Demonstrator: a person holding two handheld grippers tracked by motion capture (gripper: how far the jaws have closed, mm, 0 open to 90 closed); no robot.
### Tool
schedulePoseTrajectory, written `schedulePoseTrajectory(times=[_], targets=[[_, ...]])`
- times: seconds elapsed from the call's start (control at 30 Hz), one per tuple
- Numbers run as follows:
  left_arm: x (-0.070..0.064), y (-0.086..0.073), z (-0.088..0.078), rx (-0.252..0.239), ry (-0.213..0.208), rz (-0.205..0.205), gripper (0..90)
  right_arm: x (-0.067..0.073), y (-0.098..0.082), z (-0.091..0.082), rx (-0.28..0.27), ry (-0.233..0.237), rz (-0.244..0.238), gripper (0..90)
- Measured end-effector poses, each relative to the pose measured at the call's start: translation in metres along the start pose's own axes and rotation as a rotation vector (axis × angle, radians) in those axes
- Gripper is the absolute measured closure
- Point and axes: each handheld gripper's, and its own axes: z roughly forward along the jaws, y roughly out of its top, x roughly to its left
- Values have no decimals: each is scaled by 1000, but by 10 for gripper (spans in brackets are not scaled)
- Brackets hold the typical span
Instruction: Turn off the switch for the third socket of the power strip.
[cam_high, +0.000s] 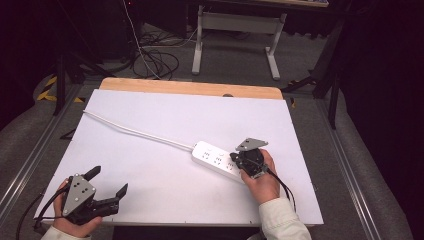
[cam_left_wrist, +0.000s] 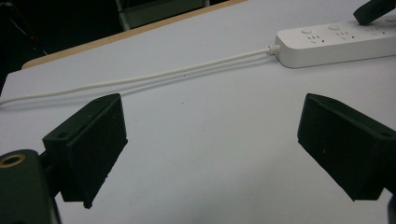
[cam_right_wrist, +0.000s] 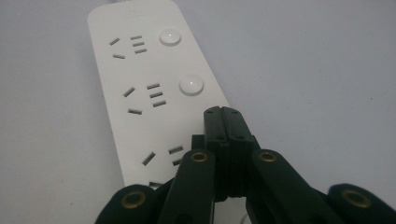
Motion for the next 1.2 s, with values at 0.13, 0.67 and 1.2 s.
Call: schedulePoseTrajectory(times=[0.13, 0.67, 1.2], targets=[[0, 0, 0, 0, 0, 1, 85, 1, 0, 0, -1, -5, -4, 900], [-1, 0, 0, 0, -2, -3, 85, -1, -1, 1, -1, -2, 23, 900], [-1, 1, 2, 4, -3, -4, 86, 0, -1, -26, -158, -43, 39, 900]])
